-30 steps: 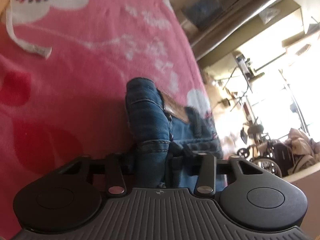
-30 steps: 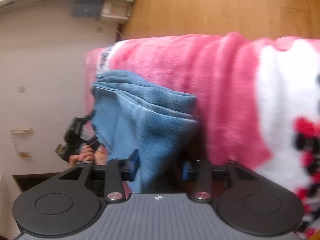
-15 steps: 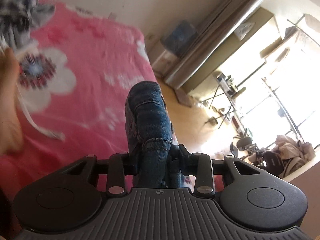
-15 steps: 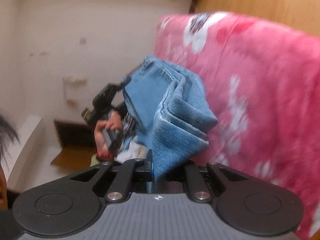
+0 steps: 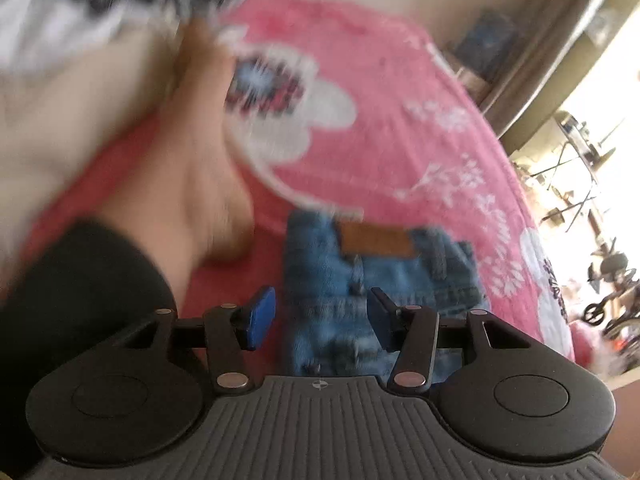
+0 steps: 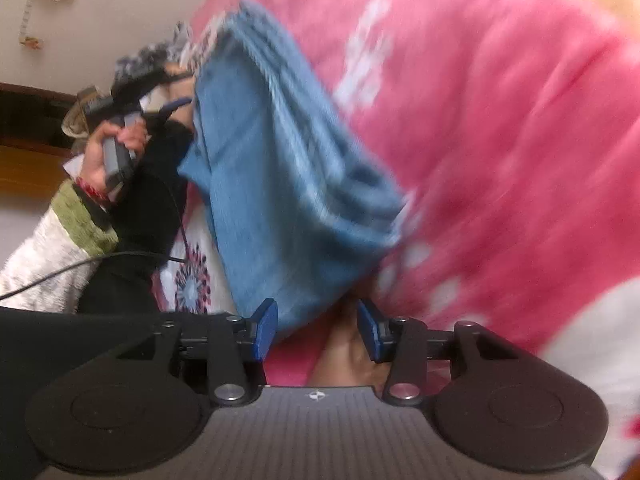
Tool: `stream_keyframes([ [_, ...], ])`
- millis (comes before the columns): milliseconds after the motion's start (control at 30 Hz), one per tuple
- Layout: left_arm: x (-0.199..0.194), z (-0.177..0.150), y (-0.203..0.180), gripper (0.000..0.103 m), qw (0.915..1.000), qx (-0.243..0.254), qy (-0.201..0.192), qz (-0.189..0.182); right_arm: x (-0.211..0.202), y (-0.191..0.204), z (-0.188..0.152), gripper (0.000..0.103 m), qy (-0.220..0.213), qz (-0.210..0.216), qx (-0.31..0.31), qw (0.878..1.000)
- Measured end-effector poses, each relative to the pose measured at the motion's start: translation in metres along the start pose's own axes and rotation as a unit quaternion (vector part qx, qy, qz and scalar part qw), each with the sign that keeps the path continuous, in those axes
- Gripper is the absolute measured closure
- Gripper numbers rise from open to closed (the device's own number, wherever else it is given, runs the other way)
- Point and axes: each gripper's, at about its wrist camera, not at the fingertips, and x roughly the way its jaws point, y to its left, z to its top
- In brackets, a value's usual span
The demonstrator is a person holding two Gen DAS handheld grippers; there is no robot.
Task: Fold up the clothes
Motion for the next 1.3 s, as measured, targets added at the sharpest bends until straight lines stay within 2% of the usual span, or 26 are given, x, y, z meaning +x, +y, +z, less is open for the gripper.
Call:
stream_keyframes([
  [167,-0.009,0.006,-0.032,0.046,0.9956,0.082,-0.040,-0.020,-0.041,0.006,0.042,0.056,-0.079,-0.017,-0.039,0.996],
  [300,0.005,0.006,-0.061,0.041,0.9881,0.147,-0.040,-0.022,-0.030,0.040,0.083,0.061,-0.131,-0.021,-0.127,0.983],
  [433,0.038,0.016,-0.077,0.041,0.9886,0.149,0.003,-0.018,0.024,0.071,0.136,0.067,-0.149,-0.035,-0.184,0.971],
  [600,0.084,0.031,-0.096,0.047,0.9850,0.137,0.105,-0.005,0.098,0.093,0.193,0.069,-0.154,-0.070,-0.246,0.954],
  [700,0.098,0.037,-0.108,0.050,0.9842,0.132,0.117,0.013,0.127,0.098,0.206,0.072,-0.157,-0.100,-0.297,0.937],
  [733,0.102,0.038,-0.113,0.051,0.9833,0.136,0.119,0.018,0.135,0.098,0.209,0.076,-0.156,-0.107,-0.308,0.932],
  [867,0.104,0.039,-0.123,0.055,0.9800,0.149,0.126,0.039,0.151,0.097,0.216,0.084,-0.162,-0.125,-0.328,0.922],
  [1000,0.102,0.041,-0.125,0.064,0.9787,0.149,0.133,0.047,0.152,0.095,0.213,0.087,-0.164,-0.114,-0.333,0.921],
  [1133,0.102,0.041,-0.127,0.071,0.9794,0.141,0.135,0.052,0.161,0.095,0.209,0.087,-0.153,-0.126,-0.346,0.917],
  [1233,0.105,0.040,-0.128,0.074,0.9797,0.138,0.134,0.057,0.162,0.093,0.214,0.087,-0.150,-0.115,-0.328,0.926],
  [1300,0.104,0.039,-0.128,0.079,0.9810,0.132,0.130,0.054,0.162,0.093,0.218,0.087,-0.148,-0.104,-0.319,0.930],
])
